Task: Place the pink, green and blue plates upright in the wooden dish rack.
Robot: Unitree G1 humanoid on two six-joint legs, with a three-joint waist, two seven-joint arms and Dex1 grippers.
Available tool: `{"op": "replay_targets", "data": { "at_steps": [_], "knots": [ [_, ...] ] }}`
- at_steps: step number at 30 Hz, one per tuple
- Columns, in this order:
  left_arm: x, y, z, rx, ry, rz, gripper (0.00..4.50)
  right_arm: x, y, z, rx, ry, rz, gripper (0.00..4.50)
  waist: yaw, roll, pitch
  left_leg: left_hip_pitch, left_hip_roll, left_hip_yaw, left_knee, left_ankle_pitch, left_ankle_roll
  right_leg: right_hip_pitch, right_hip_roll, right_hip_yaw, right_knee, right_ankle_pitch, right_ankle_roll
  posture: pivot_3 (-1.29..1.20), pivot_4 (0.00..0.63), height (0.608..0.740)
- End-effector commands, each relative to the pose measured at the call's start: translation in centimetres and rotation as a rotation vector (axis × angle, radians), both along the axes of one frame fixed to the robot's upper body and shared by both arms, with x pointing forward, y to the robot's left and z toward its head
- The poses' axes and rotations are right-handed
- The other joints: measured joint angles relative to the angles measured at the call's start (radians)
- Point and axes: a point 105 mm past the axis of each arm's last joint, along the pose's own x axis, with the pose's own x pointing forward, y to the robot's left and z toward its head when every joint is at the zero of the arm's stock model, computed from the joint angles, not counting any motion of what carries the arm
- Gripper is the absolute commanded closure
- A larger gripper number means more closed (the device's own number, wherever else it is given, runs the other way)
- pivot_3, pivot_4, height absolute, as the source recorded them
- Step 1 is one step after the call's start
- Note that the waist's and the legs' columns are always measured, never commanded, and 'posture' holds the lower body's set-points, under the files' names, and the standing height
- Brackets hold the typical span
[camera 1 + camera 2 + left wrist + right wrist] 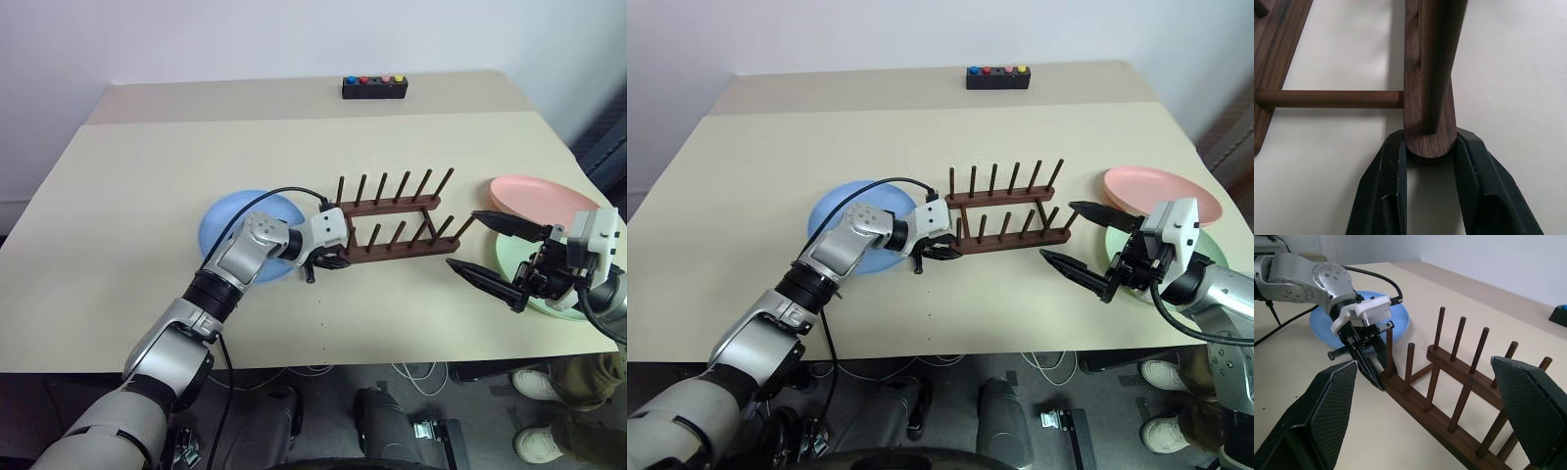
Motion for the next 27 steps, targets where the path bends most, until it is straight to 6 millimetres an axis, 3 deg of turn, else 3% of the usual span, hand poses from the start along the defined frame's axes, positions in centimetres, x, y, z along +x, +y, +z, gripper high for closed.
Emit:
{"op": "replay_targets", "data": {
  "at_steps": [1,5,8,13,16,17,19,23,26,27],
  "knots": [
    [0.7,0.0,1.9,-0.060,-0.028,0.035,1.95,-0.2,0.3,1.3,-0.018,-0.061,0.010,0.00,0.000,0.000,0.000,0.000,0.000,0.000,0.000,0.000,0.000,0.000,0.000,0.000,0.000,0.000,0.000,0.00,0.150,0.740],
    [0.7,0.3,2.3,-0.049,-0.035,0.018,0.05,0.0,0.3,1.3,-0.018,-0.060,0.013,0.00,0.000,0.000,0.000,0.000,0.000,0.000,0.000,0.000,0.000,0.000,0.000,0.000,0.000,0.000,0.000,0.00,0.150,0.740],
    [0.7,0.7,2.7,-0.033,-0.060,0.000,0.05,0.0,0.3,1.3,-0.015,-0.058,0.015,0.00,-0.001,0.000,0.000,0.000,0.000,0.000,0.000,0.000,0.000,0.000,0.000,0.000,0.000,0.000,0.000,0.00,0.150,0.740],
    [0.5,3.5,5.6,-0.112,0.069,0.065,0.05,-0.3,0.4,0.7,0.002,-0.008,0.023,0.00,-0.003,0.000,0.000,0.000,0.000,0.000,0.000,0.000,0.000,0.000,0.000,0.000,0.000,0.000,0.000,0.00,0.150,0.740],
    [0.4,5.0,6.5,-0.123,0.086,0.084,0.93,-0.4,0.6,0.4,0.028,0.021,0.038,0.00,-0.005,0.000,0.000,0.000,0.000,0.000,0.000,0.000,0.000,-0.001,0.000,0.000,0.000,0.000,0.000,0.00,0.150,0.740],
    [0.8,5.7,7.1,-0.135,0.076,0.119,1.41,-0.2,0.5,0.3,0.033,0.021,0.026,0.25,-0.004,0.000,0.000,0.000,0.000,0.000,0.000,0.000,0.000,-0.001,0.000,0.000,0.000,0.000,0.000,0.00,0.150,0.740],
    [0.4,6.9,8.3,-0.179,0.117,0.129,2.38,-0.4,0.8,-0.1,0.061,0.071,0.044,0.83,-0.002,0.000,0.000,0.000,0.000,0.000,0.001,0.000,0.000,0.000,0.000,0.000,0.000,0.000,0.000,0.00,0.150,0.740],
    [-3.6,6.2,8.5,-0.221,0.261,-0.038,4.48,-0.3,1.0,-1.5,0.022,0.125,0.040,2.89,-0.003,0.000,0.000,0.000,0.000,0.000,0.000,0.000,0.000,-0.001,0.000,0.000,0.000,0.000,0.000,0.00,0.150,0.740],
    [-4.9,5.6,7.6,-0.182,0.272,-0.089,4.50,0.2,0.9,-2.4,-0.026,0.139,0.010,4.44,-0.002,0.000,0.000,0.000,0.000,0.000,0.001,0.000,0.000,0.000,0.000,0.000,0.000,0.000,0.000,0.00,0.150,0.740],
    [-5.1,5.4,7.4,-0.176,0.276,-0.095,4.50,0.4,0.9,-3.0,-0.065,0.144,0.001,4.48,-0.002,0.000,0.000,0.000,0.000,0.000,0.001,0.000,0.000,0.000,0.000,0.000,0.000,0.000,0.000,0.00,0.150,0.740]
  ]
}}
